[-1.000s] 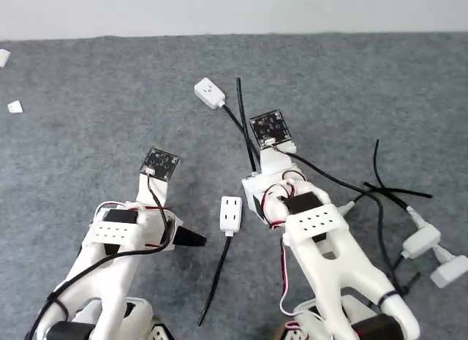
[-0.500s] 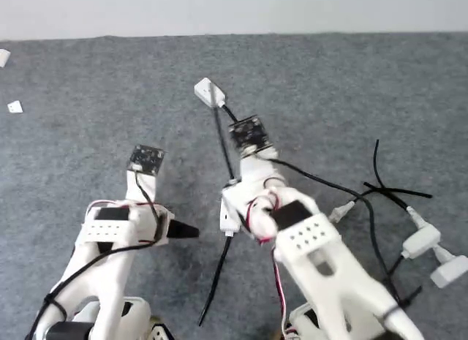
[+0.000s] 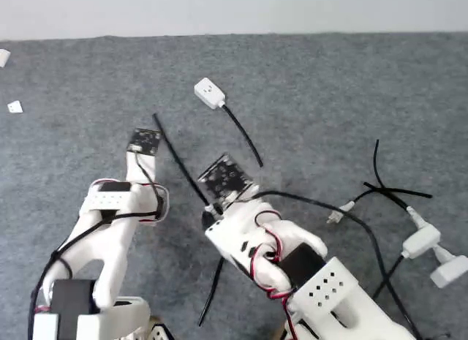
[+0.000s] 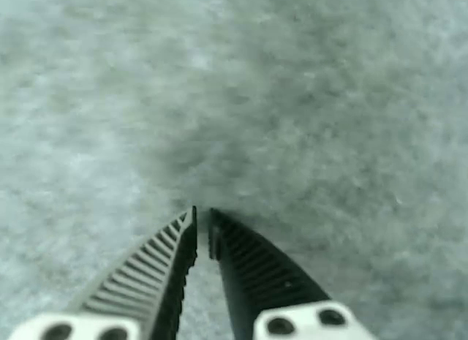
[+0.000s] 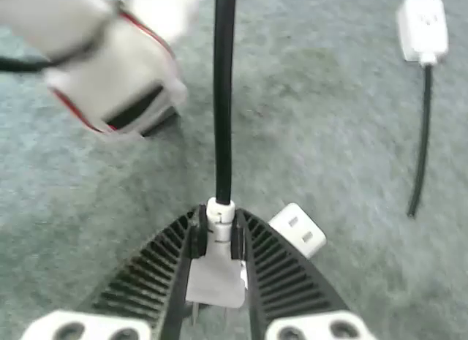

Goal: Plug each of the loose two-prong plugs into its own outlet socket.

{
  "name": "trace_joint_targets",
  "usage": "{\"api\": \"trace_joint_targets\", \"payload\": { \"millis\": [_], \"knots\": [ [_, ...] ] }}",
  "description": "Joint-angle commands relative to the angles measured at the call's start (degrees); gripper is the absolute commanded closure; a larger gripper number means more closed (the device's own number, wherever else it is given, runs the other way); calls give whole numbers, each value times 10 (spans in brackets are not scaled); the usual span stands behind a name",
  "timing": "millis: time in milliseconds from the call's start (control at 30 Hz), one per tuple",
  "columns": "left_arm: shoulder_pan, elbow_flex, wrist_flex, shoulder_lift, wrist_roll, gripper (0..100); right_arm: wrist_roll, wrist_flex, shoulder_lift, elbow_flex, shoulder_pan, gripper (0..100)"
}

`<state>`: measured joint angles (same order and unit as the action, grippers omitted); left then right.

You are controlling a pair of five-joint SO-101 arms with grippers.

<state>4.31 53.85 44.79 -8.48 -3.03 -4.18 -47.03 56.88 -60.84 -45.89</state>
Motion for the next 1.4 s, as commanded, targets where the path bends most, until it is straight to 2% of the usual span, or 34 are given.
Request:
{"api": "trace_joint_targets", "payload": {
  "millis": [0, 200, 300, 600, 800, 900, 1033, 1133, 1367],
  "knots": [
    [-27, -32, 39, 4, -73, 988, -22, 0, 9, 0, -12, 991],
    [-40, 6, 76, -54, -200, 988, -20, 2, 7, -10, -3, 991],
    [-51, 50, 74, -113, -221, 988, -18, 2, 7, -10, 8, 991],
    [-141, 222, 53, -329, -287, 988, 1, 3, 7, -7, 9, 991],
    [-156, 256, 60, -397, -291, 987, 4, 3, 7, -6, 9, 991],
    [-141, 258, 35, -402, -249, 987, 4, 11, 6, -9, 12, 991],
    [-63, 260, -71, -398, -106, 987, 30, 39, -21, -9, 68, 991],
    [-46, 260, -106, -398, -30, 987, 40, 59, -59, -1, 101, 991],
    [-47, 276, -131, -401, -20, 987, 40, 124, -179, 26, 115, 991]
  ]
}}
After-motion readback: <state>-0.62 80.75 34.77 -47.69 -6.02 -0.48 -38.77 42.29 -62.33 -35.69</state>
